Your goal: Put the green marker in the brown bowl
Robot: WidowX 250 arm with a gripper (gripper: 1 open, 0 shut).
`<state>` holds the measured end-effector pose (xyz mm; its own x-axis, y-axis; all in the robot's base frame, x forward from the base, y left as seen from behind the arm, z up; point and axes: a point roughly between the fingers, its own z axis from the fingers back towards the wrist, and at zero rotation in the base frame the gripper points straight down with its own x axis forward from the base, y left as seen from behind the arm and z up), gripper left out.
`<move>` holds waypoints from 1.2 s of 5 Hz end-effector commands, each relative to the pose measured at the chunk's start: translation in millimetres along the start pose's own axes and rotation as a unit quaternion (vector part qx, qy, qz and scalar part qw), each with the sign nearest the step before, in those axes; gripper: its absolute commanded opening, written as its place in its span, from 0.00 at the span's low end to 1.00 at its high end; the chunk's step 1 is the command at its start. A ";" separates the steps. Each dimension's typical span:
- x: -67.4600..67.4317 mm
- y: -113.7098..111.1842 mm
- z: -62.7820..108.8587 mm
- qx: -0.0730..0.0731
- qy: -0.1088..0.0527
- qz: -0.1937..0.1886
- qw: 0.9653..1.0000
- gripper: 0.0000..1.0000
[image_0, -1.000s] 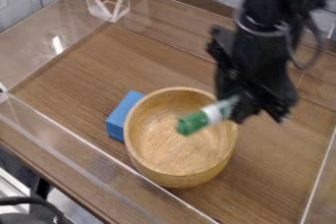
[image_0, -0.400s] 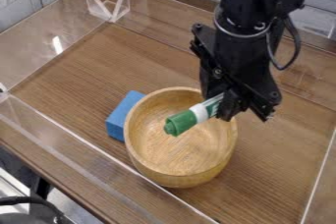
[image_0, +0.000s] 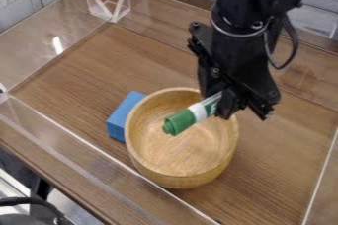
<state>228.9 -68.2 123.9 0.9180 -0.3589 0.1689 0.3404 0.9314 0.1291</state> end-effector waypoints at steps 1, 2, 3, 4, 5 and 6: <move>5.0 5.3 12.2 0.004 -0.029 0.011 1.000 0.00; 4.7 5.8 12.6 0.006 -0.032 0.014 0.999 0.00; 4.5 6.0 13.4 0.007 -0.034 0.018 0.999 0.00; 4.3 6.1 14.6 0.008 -0.037 0.022 0.999 0.00; 4.3 6.4 15.1 0.009 -0.039 0.026 0.999 0.00; 4.2 6.3 16.0 0.010 -0.040 0.031 0.999 0.00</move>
<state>228.3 -65.5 128.2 0.9296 -0.3065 0.2048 0.2840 0.9497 0.1321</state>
